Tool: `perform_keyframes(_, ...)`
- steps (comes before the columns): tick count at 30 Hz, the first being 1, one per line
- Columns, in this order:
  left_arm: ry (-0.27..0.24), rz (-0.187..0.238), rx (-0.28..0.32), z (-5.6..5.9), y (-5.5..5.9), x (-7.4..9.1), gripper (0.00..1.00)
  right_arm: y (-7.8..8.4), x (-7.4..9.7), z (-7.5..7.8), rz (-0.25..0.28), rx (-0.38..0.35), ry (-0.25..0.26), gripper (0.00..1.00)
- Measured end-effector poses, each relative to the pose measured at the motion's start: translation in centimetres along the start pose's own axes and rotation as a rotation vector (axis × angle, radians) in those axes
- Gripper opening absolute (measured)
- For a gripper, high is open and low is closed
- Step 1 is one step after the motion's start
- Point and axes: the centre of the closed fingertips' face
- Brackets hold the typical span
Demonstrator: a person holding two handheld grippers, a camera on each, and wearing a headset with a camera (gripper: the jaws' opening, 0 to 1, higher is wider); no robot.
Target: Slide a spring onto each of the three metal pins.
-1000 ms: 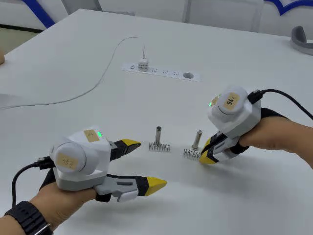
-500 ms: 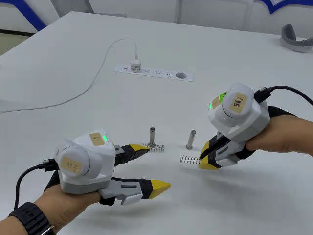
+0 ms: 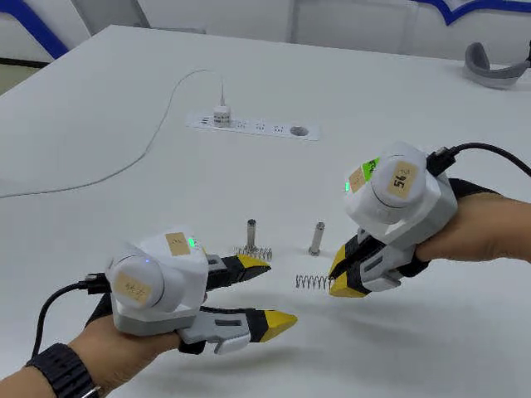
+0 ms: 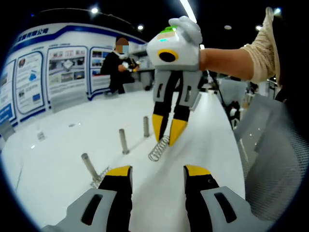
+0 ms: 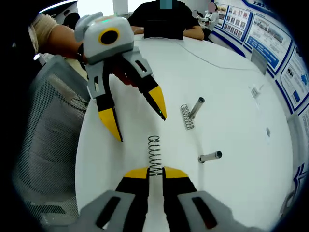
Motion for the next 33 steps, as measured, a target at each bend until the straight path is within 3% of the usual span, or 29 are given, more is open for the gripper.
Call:
perform_keyframes(12,0.018,0.024,-0.031,0.4,-0.6,-0.4,0.3,-1.4,-0.3,-0.8,0.009,0.066,-0.025,0.11)
perform_keyframes(27,0.034,0.039,-0.062,0.9,-0.7,-0.5,0.14,-1.7,-0.4,-1.6,-0.001,0.114,-0.048,0.12)
perform_keyframes(33,0.036,0.037,-0.075,1.0,-0.6,-0.5,0.13,-2.0,0.0,-1.7,-0.001,0.124,-0.047,0.11)
Point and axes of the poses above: the centre of the closed fingertips' face, and the gripper's own axes: x roughly backward along the fingers, z roughly to its right, y roughly out of its underside, and after that the axes turned 9 degrees about -y, right-handed
